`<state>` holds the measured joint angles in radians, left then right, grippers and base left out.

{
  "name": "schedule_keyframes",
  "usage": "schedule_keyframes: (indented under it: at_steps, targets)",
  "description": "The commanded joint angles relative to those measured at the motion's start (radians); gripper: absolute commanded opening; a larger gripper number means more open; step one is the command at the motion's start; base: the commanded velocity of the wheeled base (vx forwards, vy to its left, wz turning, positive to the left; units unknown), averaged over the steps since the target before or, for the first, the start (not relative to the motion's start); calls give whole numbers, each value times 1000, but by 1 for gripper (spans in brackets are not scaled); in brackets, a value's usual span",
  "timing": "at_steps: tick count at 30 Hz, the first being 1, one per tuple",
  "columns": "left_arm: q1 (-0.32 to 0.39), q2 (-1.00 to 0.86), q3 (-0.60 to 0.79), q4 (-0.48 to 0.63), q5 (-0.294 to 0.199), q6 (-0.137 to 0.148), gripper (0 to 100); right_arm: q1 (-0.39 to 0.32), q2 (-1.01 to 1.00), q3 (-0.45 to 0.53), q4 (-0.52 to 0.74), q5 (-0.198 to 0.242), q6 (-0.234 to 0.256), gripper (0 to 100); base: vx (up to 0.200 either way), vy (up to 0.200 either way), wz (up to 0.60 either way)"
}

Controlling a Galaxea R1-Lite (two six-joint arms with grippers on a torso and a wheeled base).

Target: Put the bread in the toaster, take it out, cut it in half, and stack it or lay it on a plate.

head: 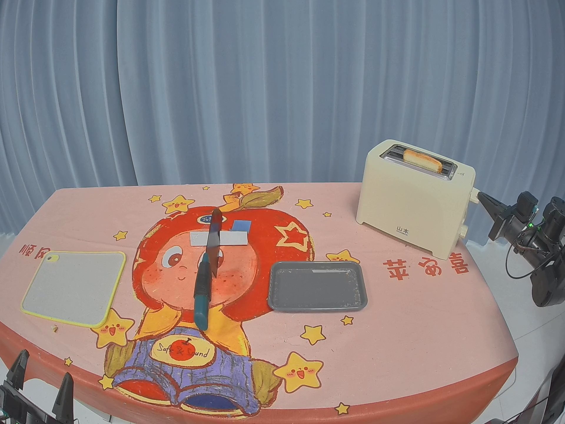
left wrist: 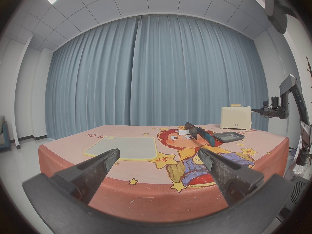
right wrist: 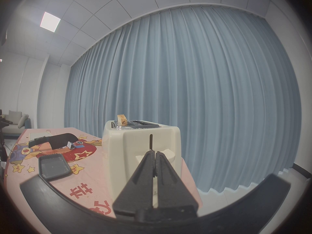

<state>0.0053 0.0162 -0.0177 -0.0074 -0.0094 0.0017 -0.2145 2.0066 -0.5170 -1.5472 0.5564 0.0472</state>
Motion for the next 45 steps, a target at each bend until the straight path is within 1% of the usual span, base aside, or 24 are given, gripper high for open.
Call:
schedule_keyframes:
  at_steps: [1,16,21,34,39,45]
  targets:
    - [1,-16,18,0,0,0,100,-2,12,-1,-1,0,0,0,0,0,0]
    - [1,-16,18,0,0,0,100,-3,35,3,1,0,-9,0,0,0,0]
    - [1,-16,18,0,0,0,100,-9,55,5,1,0,-35,0,0,0,0]
    - [1,-16,18,0,2,0,100,3,60,32,1,0,-38,0,0,0,0]
    - [1,-16,18,0,0,0,100,4,73,34,-1,-1,-50,0,0,0,0]
    - [1,-16,18,0,0,0,100,4,78,32,-1,-1,-50,0,0,0,0]
